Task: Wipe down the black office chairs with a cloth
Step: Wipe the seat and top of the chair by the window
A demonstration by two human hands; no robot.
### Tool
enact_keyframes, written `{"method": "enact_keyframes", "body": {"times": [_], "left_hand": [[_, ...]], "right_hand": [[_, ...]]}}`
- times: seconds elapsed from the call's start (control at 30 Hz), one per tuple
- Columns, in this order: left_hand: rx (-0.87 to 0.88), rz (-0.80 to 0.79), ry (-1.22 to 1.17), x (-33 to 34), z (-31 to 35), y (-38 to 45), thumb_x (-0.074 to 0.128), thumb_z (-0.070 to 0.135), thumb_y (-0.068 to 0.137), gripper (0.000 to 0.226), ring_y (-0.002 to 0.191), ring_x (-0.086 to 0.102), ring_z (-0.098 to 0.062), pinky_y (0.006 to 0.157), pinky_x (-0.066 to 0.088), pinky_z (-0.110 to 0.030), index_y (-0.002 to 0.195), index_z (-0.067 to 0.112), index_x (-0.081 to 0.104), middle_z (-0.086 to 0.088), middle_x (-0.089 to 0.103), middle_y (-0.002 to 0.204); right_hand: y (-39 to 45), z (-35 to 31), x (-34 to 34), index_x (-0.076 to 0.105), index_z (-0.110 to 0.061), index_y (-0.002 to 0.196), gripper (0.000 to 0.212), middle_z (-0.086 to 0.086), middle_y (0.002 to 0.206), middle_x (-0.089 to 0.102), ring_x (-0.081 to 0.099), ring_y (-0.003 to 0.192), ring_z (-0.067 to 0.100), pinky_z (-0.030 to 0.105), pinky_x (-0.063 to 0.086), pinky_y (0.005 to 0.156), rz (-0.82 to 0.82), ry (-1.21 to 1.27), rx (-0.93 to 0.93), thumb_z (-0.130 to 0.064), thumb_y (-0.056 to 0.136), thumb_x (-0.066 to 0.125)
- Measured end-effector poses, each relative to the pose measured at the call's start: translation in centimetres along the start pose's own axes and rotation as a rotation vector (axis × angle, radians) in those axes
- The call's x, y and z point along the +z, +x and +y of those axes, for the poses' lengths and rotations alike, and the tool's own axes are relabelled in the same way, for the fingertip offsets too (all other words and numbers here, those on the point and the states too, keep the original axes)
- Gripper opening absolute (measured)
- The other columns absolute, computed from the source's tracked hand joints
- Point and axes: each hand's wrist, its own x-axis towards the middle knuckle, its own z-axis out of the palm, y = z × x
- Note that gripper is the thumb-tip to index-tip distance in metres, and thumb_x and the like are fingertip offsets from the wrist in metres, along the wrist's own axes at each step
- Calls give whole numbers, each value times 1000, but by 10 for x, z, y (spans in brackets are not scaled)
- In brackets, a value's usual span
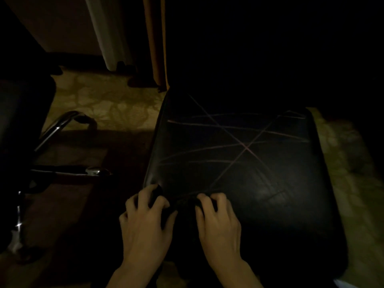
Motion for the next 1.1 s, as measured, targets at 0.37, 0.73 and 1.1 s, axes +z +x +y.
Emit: {"method": "enact_keyframes", "body": {"times": [0.37, 0.73, 1.1], "left_hand": [[-52, -65, -128, -2, -14, 3, 63, 46, 87, 20, 119, 39, -16, 87, 44, -22, 97, 39, 49, 1, 28, 138], [-97, 59, -141, 1, -10, 23, 62, 44, 88, 19, 73, 49, -6, 51, 29, -13, 99, 33, 50, 7, 39, 105], [-93, 274, -173, -12, -5, 98, 64, 33, 90, 17, 86, 55, -19, 61, 35, -31, 99, 21, 54, 4, 48, 91]], "right_hand": [[5, 0, 3, 57, -23, 94, 26, 3, 90, 55, 57, 65, 13, 22, 47, 46, -36, -23, -80, -29, 72, 71], [18, -2, 15, 61, -17, 81, 22, 5, 86, 54, 52, 69, 20, 30, 38, 58, 92, -76, -132, -14, 73, 80], [107, -19, 24, 64, -17, 75, 15, 8, 92, 53, 41, 82, 21, 29, 32, 63, 244, -105, -145, -18, 78, 79]]}}
